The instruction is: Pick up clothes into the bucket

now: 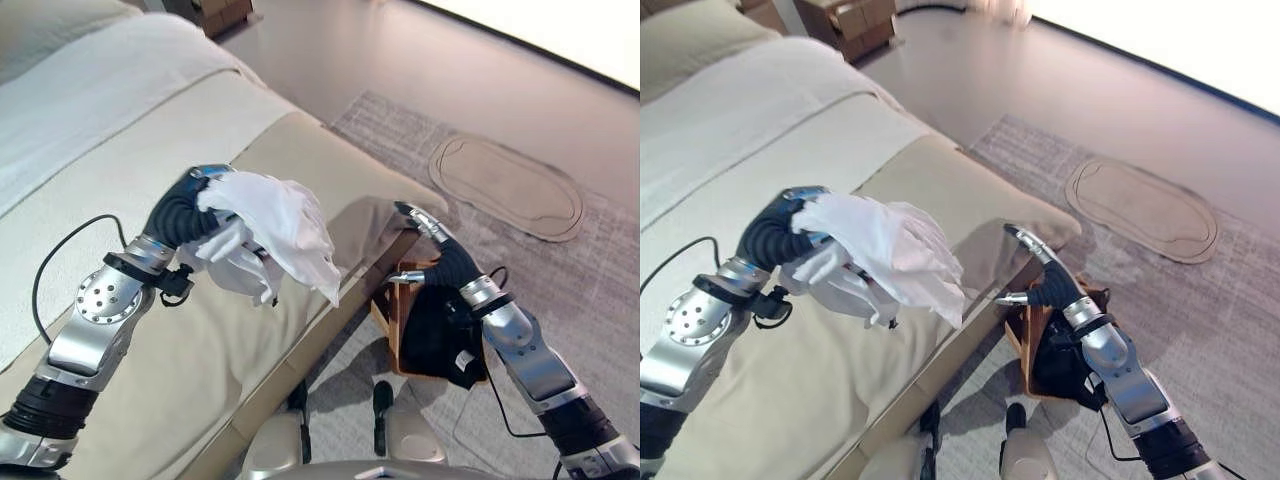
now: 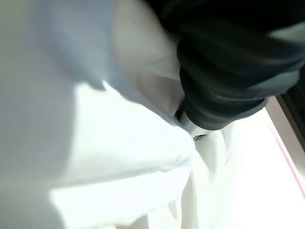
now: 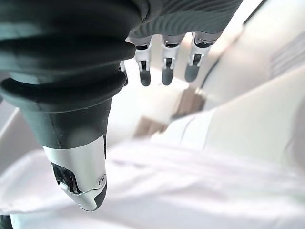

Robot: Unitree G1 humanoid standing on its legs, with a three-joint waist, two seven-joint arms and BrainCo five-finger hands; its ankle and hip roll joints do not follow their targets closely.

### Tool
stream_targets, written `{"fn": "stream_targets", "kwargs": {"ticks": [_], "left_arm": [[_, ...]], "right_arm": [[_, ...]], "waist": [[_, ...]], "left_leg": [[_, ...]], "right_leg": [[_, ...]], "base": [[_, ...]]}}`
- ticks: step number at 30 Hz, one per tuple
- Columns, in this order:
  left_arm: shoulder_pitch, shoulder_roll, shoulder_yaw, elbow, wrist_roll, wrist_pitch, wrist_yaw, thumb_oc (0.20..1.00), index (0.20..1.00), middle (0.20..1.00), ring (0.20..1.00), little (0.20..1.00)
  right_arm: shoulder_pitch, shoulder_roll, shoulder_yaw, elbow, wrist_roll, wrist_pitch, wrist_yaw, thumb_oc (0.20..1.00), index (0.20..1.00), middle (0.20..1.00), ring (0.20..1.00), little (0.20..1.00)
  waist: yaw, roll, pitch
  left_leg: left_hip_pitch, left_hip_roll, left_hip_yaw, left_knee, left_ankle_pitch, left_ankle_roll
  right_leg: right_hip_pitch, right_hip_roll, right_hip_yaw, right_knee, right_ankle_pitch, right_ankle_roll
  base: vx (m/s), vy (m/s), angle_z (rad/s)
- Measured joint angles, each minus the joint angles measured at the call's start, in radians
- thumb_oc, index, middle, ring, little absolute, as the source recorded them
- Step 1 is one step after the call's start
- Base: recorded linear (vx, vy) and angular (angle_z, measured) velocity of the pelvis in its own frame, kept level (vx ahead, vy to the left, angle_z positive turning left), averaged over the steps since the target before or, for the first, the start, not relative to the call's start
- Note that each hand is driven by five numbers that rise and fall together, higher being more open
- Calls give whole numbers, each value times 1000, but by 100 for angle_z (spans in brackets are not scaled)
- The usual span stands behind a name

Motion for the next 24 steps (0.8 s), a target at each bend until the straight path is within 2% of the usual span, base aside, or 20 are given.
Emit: {"fn": "stream_targets", "kwargs": {"ticks": [2,6,7,11,14,17,24], "left_arm": [[-9,6,-40,-19,-28,3,-35,200,200,200,200,200],[-78,5,-137,-23,-59,34,-68,200,200,200,200,200],[-83,4,-161,-36,-80,41,-76,200,200,200,200,200],[-129,-42,-232,-47,-124,51,-87,200,200,200,200,200],[-168,-111,-299,-46,-151,70,-92,200,200,200,200,200],[-173,-124,-322,-46,-151,75,-94,200,200,200,200,200],[-181,-212,-326,12,-149,89,-76,200,200,200,200,200]], "right_arm": [[-2,2,37,1,56,13,40,1000,1000,1000,1000,1000],[-36,3,126,0,125,50,93,1000,1000,1000,1000,1000],[-41,8,154,0,140,57,114,1000,1000,1000,1000,1000],[-75,14,213,-1,169,76,151,1000,1000,1000,1000,1000],[-112,42,277,-1,200,93,175,1000,1000,1000,1000,1000],[-137,63,308,0,239,107,196,1000,1000,1000,1000,1000],[-171,99,363,3,396,164,225,1000,1000,1000,1000,1000]], "waist": [[-3,-1,-46],[-8,-8,-63],[-10,-11,-85],[-10,-13,-109],[-9,-13,-128],[-10,-13,-129],[-7,-13,-131]], "left_leg": [[8,5,1,-12,-1,-1],[56,11,3,-30,5,-9],[59,12,4,-35,5,-10],[78,16,6,-45,6,-10],[91,20,8,-52,5,-11],[96,22,9,-52,5,-11],[106,23,9,-53,5,-12]], "right_leg": [[9,6,-1,-15,-1,-2],[64,15,-1,-50,6,-8],[69,17,-1,-62,6,-9],[96,24,-1,-90,16,-13],[115,29,-1,-113,21,-14],[123,33,-1,-125,28,-17],[143,35,-3,-141,36,-18]], "base": [[72,-20,0],[68,-18,-2],[48,-15,-3],[52,-16,-2],[29,-8,0],[0,0,0],[0,0,0]]}}
